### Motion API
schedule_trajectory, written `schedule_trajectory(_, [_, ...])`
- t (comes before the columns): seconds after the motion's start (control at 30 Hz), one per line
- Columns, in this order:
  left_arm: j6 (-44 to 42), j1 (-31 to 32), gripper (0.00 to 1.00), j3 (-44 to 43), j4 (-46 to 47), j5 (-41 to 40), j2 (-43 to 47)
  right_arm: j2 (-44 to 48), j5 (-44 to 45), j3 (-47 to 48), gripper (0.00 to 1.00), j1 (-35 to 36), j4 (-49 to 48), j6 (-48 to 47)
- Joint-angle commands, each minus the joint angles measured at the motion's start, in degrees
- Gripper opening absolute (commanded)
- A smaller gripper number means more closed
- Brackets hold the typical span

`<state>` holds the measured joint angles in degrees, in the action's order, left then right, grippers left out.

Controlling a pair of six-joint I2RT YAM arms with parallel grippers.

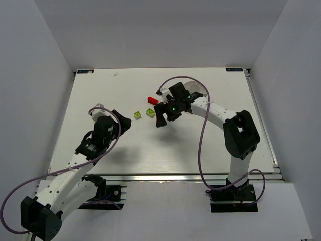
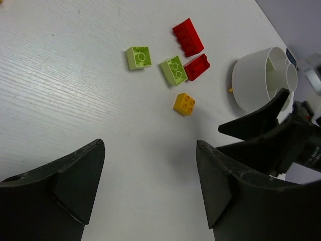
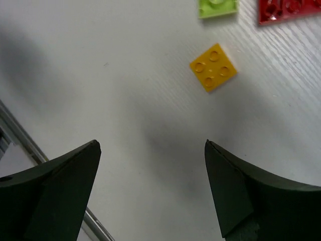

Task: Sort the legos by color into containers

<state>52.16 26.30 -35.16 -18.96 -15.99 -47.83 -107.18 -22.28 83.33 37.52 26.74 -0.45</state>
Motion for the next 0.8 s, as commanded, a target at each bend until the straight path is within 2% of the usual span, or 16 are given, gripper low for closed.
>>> schedule_trajectory(0.0, [1.8, -0.4, 0.83, -1.1, -4.6, -3.3, 3.3, -1.3, 6.5, 0.8, 0.9, 0.2, -2.2, 14.3])
schedule_trajectory(0.03, [2.2, -0.4, 0.83, -1.1, -5.4, -4.3, 3.7, -2.0, 9.5, 1.7, 0.89, 0.6, -2.4, 15.3])
schedule_trajectory(0.17, [4.0, -0.5, 0.83, -0.4, -8.1, -6.1, 5.3, -5.8, 12.2, 4.6, 0.89, 0.9, -3.4, 17.1])
schedule_trajectory(0.23, [4.4, -0.5, 0.85, -0.3, -9.2, -6.9, 5.6, -6.1, 12.5, 6.2, 0.88, 1.0, -4.6, 14.9])
schedule_trajectory(0.3, [5.2, -0.5, 0.86, -0.3, -9.8, -7.2, 5.5, -6.2, 10.6, 7.7, 0.85, 0.9, -5.1, 9.2])
schedule_trajectory(0.37, [4.7, -0.6, 0.83, -0.4, -9.3, -6.2, 3.8, -5.4, 1.6, 9.8, 0.79, 0.9, -5.0, 0.5])
schedule_trajectory(0.4, [4.3, -0.9, 0.71, -0.7, -9.1, -5.4, 2.8, -5.0, -2.9, 10.4, 0.74, 0.8, -4.1, -11.8])
schedule_trajectory(0.43, [3.0, -1.7, 0.55, -1.8, -9.1, -3.2, 0.1, -3.2, -11.6, 10.6, 0.7, 0.7, -2.3, -17.3])
schedule_trajectory(0.47, [2.1, -2.3, 0.3, -2.5, -9.1, -1.5, -1.4, -2.2, -14.7, 9.8, 0.64, 0.5, -1.9, -22.4])
schedule_trajectory(0.5, [1.2, -3.6, 0.0, -3.1, -9.0, 0.1, -3.0, -1.0, -16.7, 8.7, 0.63, 0.6, -2.1, -30.3])
schedule_trajectory(0.53, [-0.3, -4.2, 0.0, -3.8, -9.1, 1.5, -4.4, 0.3, -17.6, 7.0, 0.62, 0.7, -6.7, -32.0])
schedule_trajectory(0.6, [-1.2, -5.0, 0.0, -4.8, -8.6, 4.5, -7.5, 2.1, -17.1, 3.0, 0.74, 1.1, -10.9, -34.3])
schedule_trajectory(0.63, [-1.4, -5.8, 0.11, -5.1, -8.5, 5.0, -8.2, 1.7, -14.7, 3.1, 0.8, 1.3, -11.9, -36.1])
schedule_trajectory(0.67, [-1.4, -6.2, 0.26, -5.2, -8.5, 5.4, -9.2, -0.1, -12.5, 3.6, 0.88, 1.8, -12.9, -36.0])
schedule_trajectory(0.73, [-1.1, -7.1, 0.6, -5.3, -8.7, 5.9, -9.6, -3.0, -6.1, 8.4, 0.89, 3.3, -12.1, -33.4])
schedule_trajectory(0.77, [-1.1, -7.2, 0.64, -5.2, -8.9, 6.1, -9.6, -6.0, -2.7, 10.2, 0.89, 3.7, -12.8, -30.8])
